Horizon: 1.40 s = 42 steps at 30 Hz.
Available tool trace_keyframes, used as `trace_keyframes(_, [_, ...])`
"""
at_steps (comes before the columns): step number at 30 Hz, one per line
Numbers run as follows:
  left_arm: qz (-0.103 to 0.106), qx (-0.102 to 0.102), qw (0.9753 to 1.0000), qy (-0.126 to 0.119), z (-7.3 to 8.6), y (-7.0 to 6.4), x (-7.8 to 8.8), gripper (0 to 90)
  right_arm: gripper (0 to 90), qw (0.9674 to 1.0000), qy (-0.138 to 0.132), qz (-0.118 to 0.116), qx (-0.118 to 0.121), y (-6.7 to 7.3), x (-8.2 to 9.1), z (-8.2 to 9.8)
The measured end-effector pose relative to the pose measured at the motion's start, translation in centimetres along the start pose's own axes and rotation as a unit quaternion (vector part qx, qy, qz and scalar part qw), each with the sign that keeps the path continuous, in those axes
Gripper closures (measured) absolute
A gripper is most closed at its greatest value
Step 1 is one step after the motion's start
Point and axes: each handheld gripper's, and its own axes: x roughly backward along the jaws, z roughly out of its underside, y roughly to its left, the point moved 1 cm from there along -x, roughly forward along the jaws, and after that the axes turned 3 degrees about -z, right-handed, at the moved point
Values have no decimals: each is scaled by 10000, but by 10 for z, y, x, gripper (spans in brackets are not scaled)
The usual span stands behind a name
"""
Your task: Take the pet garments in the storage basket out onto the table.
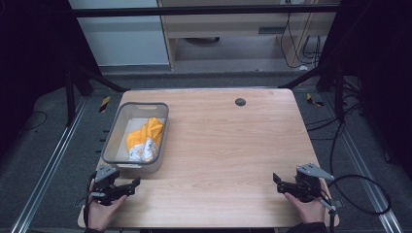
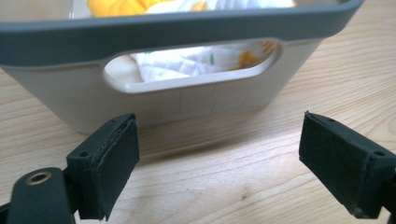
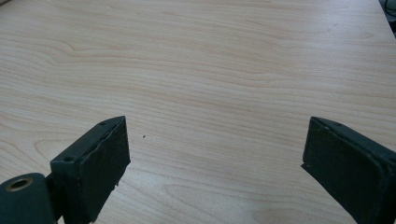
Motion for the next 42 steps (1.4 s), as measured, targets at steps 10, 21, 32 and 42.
trace_keyframes(10, [103, 46, 9999, -98, -3, -3, 6, 129, 109, 9998, 161, -18, 133, 1, -4, 2])
trace_keyframes(21, [87, -25, 9999, -126, -7, -4, 8, 139, 108, 9996, 217, -29, 174, 0, -8, 1])
trace_keyframes(32, [127, -22, 9996, -259, -12, -6, 17, 145, 108, 9994, 252, -77, 213, 2, -12, -1])
trace_keyframes(42, [316, -102, 9987, -379, -29, -7, 27, 156, 108, 9993, 264, -29, 278, 2, -13, 0])
